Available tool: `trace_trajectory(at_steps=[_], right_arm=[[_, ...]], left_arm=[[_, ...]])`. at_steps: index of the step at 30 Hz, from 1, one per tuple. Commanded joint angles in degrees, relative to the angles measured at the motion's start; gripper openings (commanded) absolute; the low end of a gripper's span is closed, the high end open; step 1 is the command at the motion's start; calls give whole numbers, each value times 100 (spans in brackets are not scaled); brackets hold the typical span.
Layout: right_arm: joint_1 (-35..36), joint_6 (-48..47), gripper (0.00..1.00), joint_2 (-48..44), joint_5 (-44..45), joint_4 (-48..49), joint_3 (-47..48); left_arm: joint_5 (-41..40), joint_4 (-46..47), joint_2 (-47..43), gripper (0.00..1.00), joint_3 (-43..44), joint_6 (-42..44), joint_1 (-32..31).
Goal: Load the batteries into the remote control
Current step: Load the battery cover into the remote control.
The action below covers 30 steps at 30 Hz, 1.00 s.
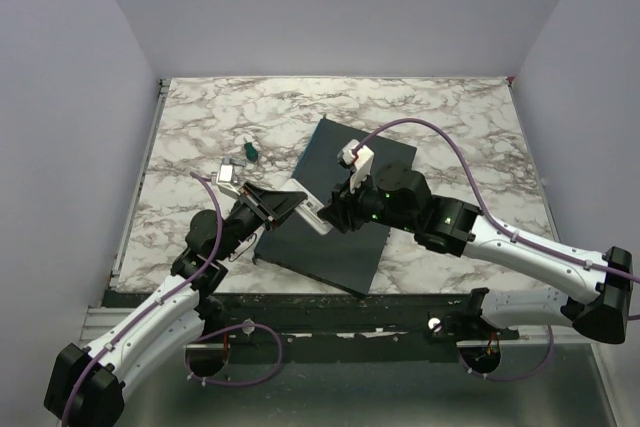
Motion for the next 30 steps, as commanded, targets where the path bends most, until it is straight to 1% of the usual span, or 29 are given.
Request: trace_trajectory(at_steps=[1,15,22,24,26,30], right_arm=[[33,-51,44,76,66,45,145],[32,-86,44,306,-13,106,249],[30,-135,44,401,-24,-13,268],[31,-156,45,426,-4,-67,261],[29,-174,48,440,44,-109,242],[37,-214,50,437,233,-223,158]], left_arm=[[94,313,-89,2,-40,-133,31],[84,339,-119,2,-57,-150,28],[85,450,-150,2,-48,-172,27],[98,518,-158,2,-48,-178,31],[102,581,-175,2,-48,-188,33],[120,659,-236,2,-39,-219,26]])
